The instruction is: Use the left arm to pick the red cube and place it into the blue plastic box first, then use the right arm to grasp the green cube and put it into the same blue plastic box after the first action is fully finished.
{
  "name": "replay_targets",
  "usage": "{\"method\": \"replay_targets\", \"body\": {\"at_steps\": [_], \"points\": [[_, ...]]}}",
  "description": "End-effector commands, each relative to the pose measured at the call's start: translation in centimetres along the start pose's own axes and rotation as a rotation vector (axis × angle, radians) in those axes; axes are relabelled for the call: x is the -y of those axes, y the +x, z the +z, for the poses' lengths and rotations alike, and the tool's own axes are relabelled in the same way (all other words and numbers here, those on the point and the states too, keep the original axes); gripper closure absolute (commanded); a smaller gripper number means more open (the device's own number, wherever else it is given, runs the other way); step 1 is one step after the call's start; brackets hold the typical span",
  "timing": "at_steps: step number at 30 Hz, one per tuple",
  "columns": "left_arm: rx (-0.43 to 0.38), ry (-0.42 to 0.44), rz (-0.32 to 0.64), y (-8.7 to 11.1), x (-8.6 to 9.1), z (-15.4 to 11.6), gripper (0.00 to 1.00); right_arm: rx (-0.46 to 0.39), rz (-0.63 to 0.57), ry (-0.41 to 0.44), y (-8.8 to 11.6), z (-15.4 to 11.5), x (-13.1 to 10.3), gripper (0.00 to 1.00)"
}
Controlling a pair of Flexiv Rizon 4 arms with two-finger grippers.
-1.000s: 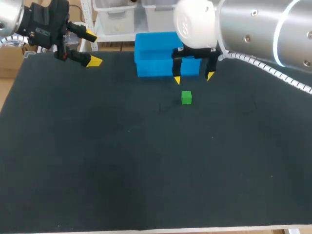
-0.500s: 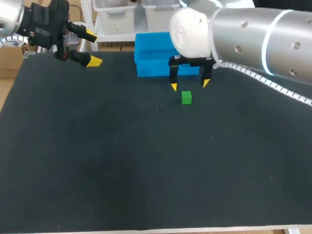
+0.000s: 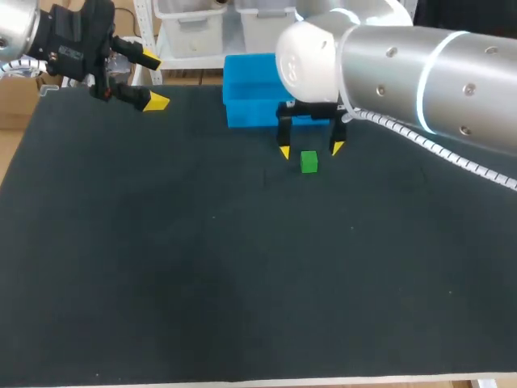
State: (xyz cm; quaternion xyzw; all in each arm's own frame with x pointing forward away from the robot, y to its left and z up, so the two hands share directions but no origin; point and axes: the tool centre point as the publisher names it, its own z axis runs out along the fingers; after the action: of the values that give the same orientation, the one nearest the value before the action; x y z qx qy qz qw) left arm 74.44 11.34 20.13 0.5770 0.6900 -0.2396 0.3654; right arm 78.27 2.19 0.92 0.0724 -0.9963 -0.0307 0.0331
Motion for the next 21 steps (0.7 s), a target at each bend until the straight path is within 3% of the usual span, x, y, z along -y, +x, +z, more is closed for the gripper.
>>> {"method": "replay_targets", "body": {"at_steps": [1, 15, 16, 17, 18, 21], "points": [[0.005, -0.001, 0.004, 0.1, 0.0, 0.0, 0.00, -0.009, 0.008, 0.008, -0.1, 0.7, -0.1, 0.00], [0.005, -0.001, 0.004, 0.1, 0.0, 0.0, 0.00, -0.041, 0.039, 0.054, 0.1, 2.7, -0.1, 0.00], [0.005, -0.001, 0.004, 0.1, 0.0, 0.0, 0.00, -0.040, 0.038, 0.056, 0.1, 2.8, -0.1, 0.56], [0.005, -0.001, 0.004, 0.1, 0.0, 0.0, 0.00, -0.041, 0.040, 0.063, 0.1, 2.8, -0.1, 0.93], [0.005, -0.001, 0.004, 0.1, 0.0, 0.0, 0.00, -0.040, 0.036, 0.060, 0.1, 2.8, -0.2, 1.00], [0.005, -0.001, 0.004, 0.1, 0.0, 0.0, 0.00, -0.040, 0.034, 0.060, 0.1, 2.8, -0.2, 1.00]]}}
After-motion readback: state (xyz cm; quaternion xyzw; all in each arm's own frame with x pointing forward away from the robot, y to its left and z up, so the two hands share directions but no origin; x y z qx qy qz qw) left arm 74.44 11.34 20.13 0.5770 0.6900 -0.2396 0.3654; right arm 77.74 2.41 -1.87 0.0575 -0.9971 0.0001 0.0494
